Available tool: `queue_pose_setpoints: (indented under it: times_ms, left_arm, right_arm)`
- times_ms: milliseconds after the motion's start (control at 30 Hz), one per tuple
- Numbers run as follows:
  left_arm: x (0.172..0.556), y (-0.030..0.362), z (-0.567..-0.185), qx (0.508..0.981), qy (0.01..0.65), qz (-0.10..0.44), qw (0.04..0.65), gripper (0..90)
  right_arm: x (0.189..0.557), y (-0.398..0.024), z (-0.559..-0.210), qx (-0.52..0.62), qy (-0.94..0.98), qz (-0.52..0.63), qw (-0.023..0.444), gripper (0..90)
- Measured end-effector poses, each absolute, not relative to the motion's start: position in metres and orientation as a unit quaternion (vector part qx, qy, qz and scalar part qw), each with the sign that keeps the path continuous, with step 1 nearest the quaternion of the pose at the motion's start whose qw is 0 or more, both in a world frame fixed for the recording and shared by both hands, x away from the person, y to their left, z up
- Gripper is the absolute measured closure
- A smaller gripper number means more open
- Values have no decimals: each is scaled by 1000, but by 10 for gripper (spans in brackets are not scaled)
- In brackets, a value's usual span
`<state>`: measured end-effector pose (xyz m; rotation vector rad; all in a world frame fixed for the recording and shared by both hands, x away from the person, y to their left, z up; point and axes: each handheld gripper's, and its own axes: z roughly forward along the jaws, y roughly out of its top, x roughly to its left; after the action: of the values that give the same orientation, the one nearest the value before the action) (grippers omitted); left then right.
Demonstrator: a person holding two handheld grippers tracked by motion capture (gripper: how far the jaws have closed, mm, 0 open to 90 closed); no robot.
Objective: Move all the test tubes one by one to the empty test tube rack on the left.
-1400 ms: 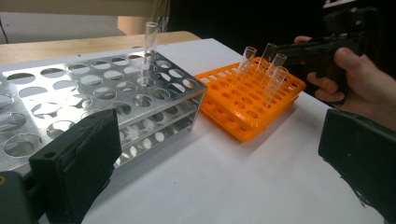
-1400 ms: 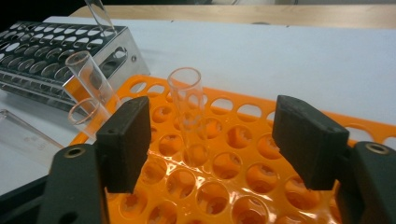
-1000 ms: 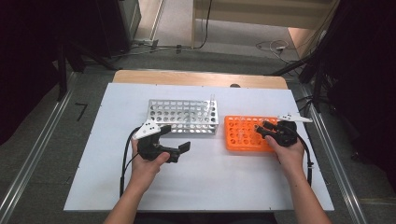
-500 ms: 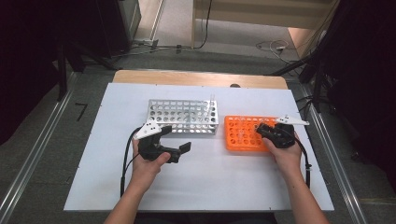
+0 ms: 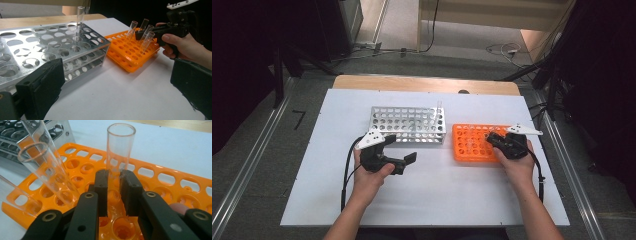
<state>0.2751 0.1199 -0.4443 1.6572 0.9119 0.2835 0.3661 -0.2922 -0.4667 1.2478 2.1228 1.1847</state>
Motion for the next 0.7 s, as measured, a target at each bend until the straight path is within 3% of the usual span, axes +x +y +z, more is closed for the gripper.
queue_pose_setpoints:
  times_ms: [700]
  left_arm:
    - [273,122,-439,704,387,130,581,0]
  right_arm:
    - [345,-303,-415,425,743,464,227,743]
